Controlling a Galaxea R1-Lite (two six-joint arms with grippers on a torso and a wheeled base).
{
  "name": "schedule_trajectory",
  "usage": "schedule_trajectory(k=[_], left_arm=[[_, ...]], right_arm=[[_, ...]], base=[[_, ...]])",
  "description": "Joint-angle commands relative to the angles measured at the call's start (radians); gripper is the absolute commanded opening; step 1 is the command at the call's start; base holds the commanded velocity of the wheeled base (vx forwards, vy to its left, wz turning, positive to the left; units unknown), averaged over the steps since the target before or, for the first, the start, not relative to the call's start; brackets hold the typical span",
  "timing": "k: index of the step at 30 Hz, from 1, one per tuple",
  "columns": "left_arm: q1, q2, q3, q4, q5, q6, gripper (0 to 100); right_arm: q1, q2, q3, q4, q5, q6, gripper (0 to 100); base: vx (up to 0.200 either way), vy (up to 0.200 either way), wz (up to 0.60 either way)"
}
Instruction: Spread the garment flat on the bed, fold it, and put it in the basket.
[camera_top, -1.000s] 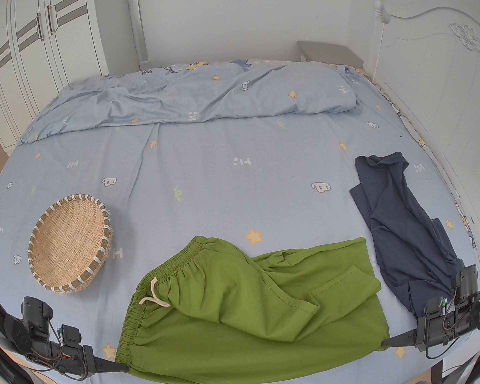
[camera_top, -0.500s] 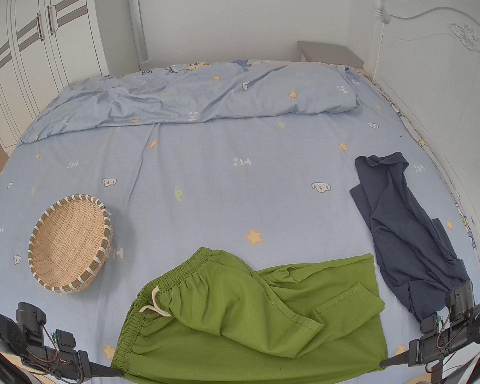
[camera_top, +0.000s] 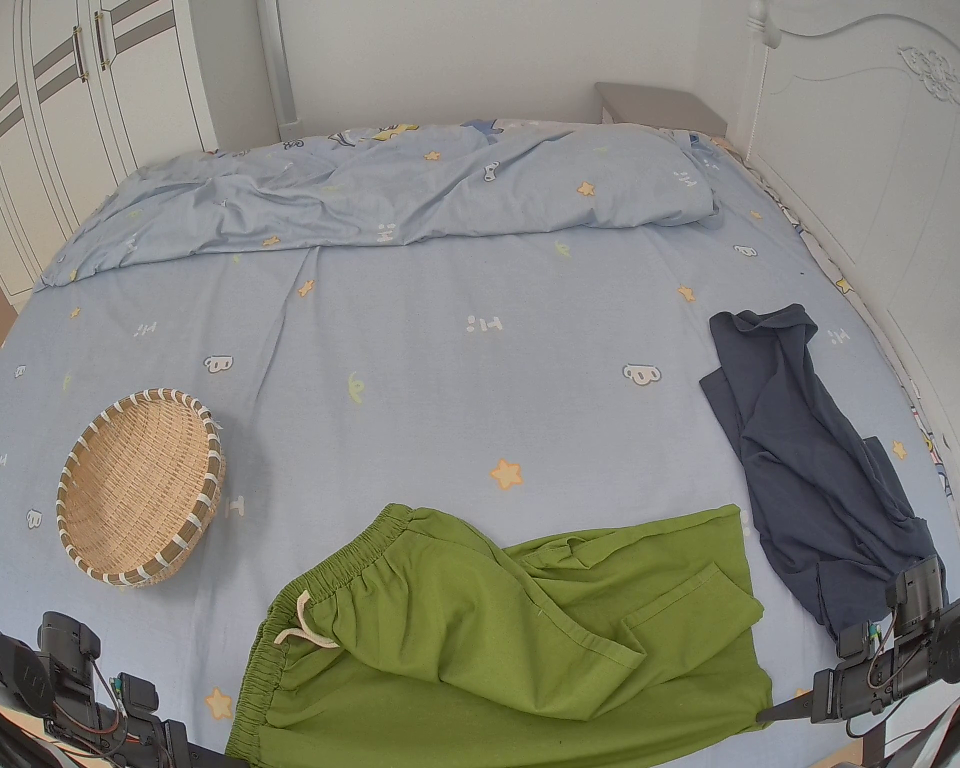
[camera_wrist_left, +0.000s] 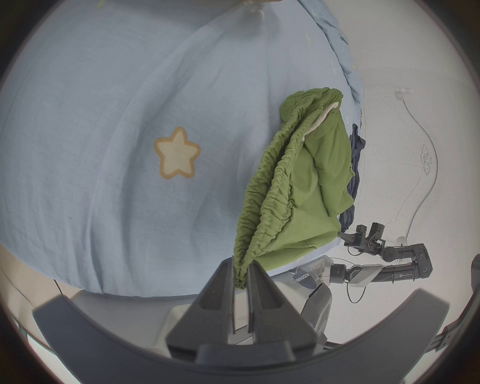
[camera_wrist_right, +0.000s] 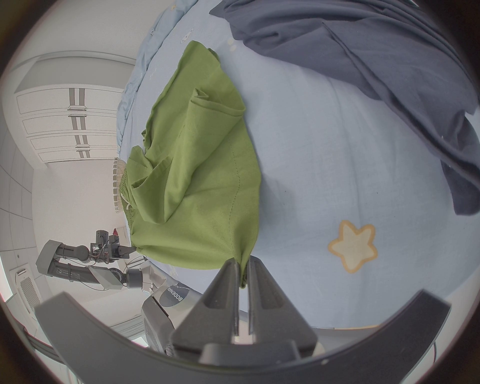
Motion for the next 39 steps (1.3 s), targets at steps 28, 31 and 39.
schedule_trajectory(k=[28,31,39], left_arm=[[-0.268,-0.327,-0.608,0.403,0.001,-0.249,100],[-0.346,-0.267,-0.708,0.383,0.003,-0.256,100],[-0.4,0.094,-0.987,0.314,0.003,-0.279,100]], right_arm=[[-0.051,-0.372,-0.298,0.121,0.001,0.001,100],[-0.043,-0.362,-0.385,0.116,0.001,-0.005,100],[-0.069,-0.144,-0.626,0.079,0.001,-0.065,100]], base=[[0.0,0.0,0.0],[0.0,0.0,0.0],[0.0,0.0,0.0]])
